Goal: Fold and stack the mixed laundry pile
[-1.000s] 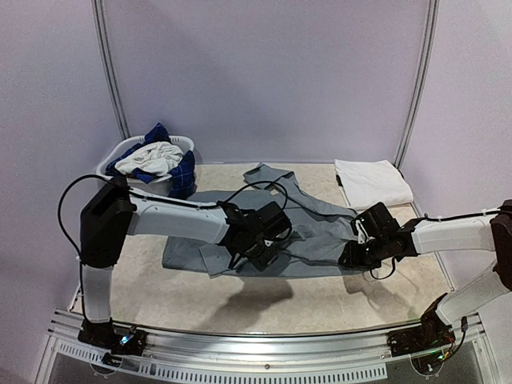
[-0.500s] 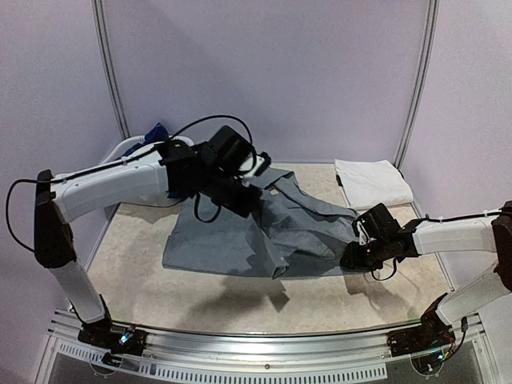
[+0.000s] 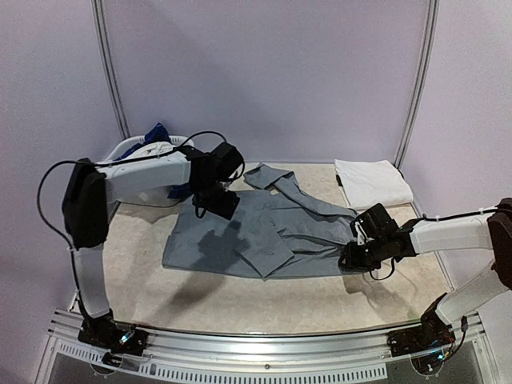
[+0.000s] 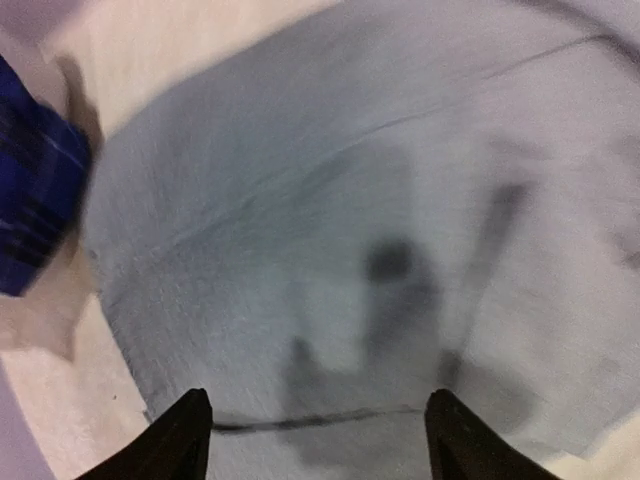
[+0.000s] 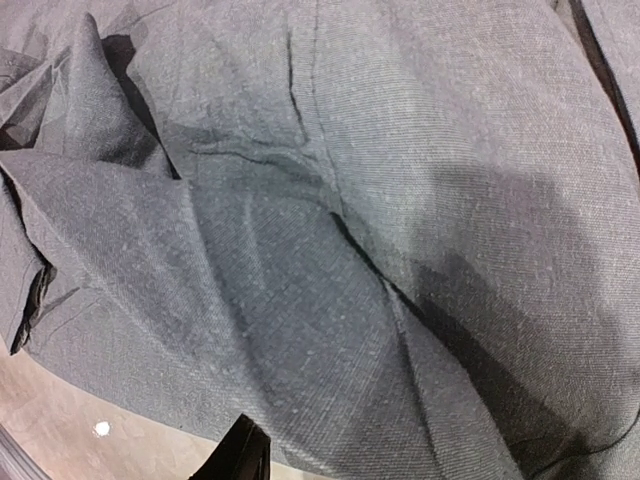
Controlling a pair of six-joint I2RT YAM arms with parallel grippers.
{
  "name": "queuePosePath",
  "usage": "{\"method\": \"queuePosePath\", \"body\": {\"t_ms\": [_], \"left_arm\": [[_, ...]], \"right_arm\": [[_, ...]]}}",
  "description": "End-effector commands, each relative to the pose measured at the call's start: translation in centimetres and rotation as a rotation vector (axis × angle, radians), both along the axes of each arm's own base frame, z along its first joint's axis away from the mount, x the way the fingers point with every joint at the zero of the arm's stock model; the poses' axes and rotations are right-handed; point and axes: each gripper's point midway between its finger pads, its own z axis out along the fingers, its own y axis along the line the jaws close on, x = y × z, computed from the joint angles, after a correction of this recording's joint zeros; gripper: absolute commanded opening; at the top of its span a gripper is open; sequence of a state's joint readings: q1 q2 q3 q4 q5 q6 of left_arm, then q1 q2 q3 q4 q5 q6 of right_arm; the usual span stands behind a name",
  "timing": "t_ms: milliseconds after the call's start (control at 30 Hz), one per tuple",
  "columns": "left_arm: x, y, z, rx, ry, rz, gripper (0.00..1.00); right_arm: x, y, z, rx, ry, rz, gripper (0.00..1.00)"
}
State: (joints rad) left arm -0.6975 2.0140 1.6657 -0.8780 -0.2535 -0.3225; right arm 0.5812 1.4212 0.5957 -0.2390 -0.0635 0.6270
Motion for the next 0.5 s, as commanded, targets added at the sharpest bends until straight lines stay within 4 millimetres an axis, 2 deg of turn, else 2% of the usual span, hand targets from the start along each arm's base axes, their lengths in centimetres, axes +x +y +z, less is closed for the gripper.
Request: {"method": "queuePosePath", "body": {"t_ms": [0,133,200,333,367,467], "left_arm": [[-4.8,-4.8,10.1,0.054,-0.354,-0.216,0.77],[-9.3,-9.2,7.8,0.059,-0.333,-0.400,0.75],[-10.9,-11.1,6.2,0.088,-0.319,-0.464,0.75],[-12.1,-14.3,2.5,0.155,-0.282,-0.525,0.75],[-12.3,-14.9,1.1,0.187,-0.263,-0.541,0.74],[-12.7,-16.4,-1.3,0.236,-0.237,-0.569,0.73]], "right_arm": [[0.5,0.2,0.9,0.014,-0.015,0.000,0.38],[0.8,0.1,1.6,0.003,-0.028,0.001,0.38],[0.8,0.1,1.8,0.005,-0.037,-0.001,0.38],[0.7,0.1,1.8,0.008,-0.036,0.001,0.38],[0.7,0.1,1.7,0.007,-0.033,0.001,0.38],[0.5,0.1,1.4,0.011,-0.027,0.000,0.38]]}}
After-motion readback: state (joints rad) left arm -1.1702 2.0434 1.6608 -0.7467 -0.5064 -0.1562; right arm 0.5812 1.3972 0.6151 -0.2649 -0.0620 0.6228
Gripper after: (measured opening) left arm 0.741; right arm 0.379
